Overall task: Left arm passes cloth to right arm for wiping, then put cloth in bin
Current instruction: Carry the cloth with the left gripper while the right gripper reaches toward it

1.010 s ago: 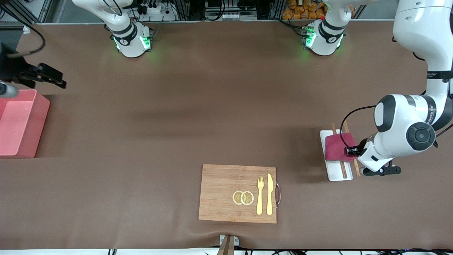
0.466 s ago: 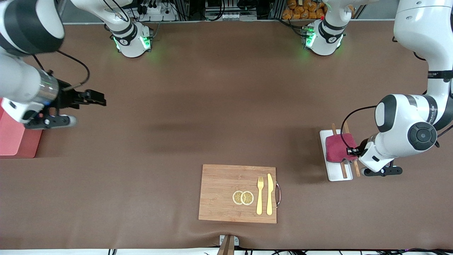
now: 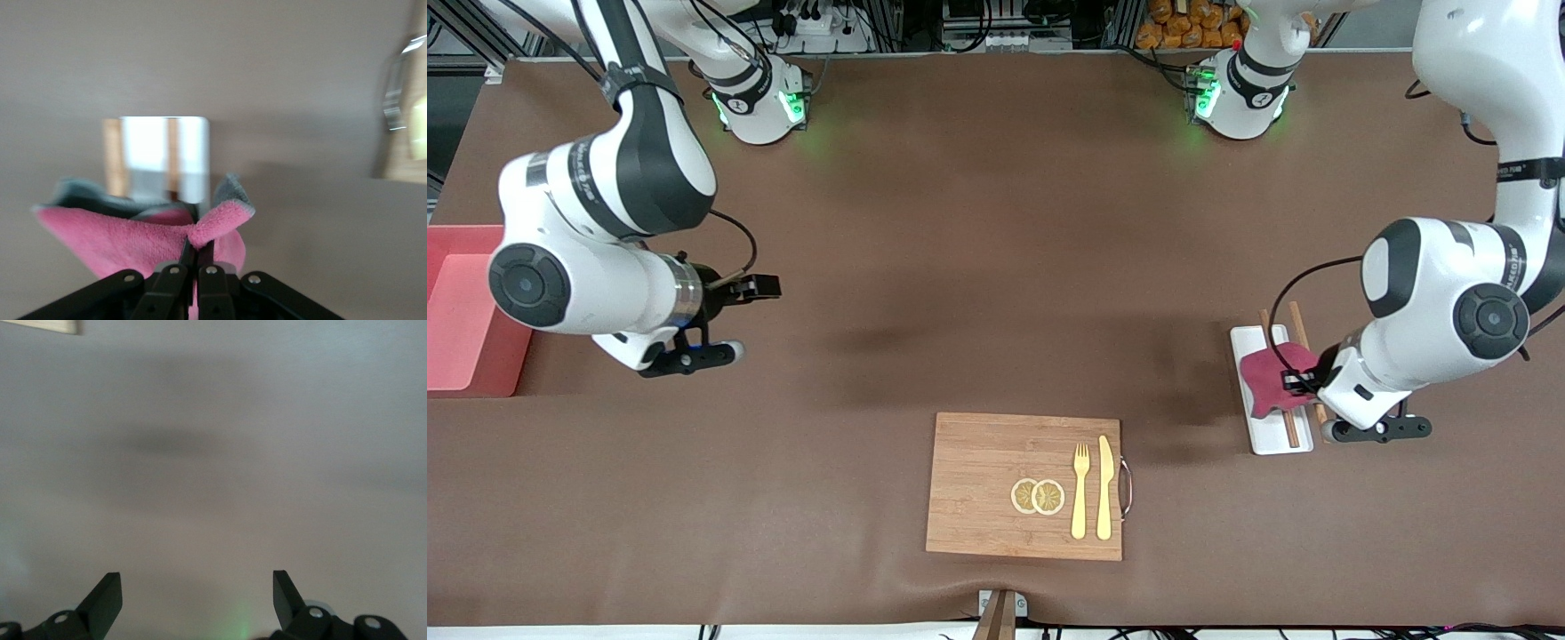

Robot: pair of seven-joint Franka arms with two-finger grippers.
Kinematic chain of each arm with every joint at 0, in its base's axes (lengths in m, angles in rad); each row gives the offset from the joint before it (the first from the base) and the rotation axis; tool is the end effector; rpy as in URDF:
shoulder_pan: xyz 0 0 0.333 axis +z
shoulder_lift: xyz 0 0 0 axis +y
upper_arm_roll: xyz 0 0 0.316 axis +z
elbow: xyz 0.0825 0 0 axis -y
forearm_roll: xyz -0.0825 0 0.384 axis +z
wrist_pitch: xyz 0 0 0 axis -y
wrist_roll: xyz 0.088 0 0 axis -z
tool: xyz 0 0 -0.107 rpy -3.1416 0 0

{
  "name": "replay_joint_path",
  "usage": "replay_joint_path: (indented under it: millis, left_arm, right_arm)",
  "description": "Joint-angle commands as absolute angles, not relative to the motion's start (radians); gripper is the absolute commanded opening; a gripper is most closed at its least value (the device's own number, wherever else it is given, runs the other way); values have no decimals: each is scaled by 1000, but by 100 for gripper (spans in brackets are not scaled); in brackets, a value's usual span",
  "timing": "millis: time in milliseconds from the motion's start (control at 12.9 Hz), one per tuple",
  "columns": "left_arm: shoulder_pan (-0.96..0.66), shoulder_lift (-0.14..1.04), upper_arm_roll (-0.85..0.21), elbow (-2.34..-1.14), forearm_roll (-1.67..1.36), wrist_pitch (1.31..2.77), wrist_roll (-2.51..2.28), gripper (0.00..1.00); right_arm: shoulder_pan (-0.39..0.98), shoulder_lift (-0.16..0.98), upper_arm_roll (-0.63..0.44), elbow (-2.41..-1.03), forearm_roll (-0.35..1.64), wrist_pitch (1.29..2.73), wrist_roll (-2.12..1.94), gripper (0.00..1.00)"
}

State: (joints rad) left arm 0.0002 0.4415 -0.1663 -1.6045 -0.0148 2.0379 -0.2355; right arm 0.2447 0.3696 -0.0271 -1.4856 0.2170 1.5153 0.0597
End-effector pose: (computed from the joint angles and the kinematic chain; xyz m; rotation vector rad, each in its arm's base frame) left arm 0.6684 -0.0990 0.3770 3.0564 0.1402 -0.0291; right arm 0.6102 0.1618 0.4414 -2.9287 -0.1948 0.5409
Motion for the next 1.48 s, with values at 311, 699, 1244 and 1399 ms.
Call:
replay_joint_path:
  millis: [311, 699, 1244, 1399]
  left_arm:
    - [-125, 494, -331, -1498, -61, 2045, -762, 0]
    - [-316, 578, -331, -1382, -69, 2187, -1171, 0]
    - [-500, 664, -337, -1278, -75, 2478, -1713, 0]
    - [-532, 673, -339, -1278, -75, 2554, -1814, 0]
  right_arm:
    - [212, 416, -38, -1457, 613, 1496, 357, 100]
    - [238, 463, -37, -1459, 722, 1502, 532, 100]
    - [304, 494, -37, -1465, 730, 1648, 569, 100]
    - [325, 543, -35, -1463, 733, 1779, 668, 100]
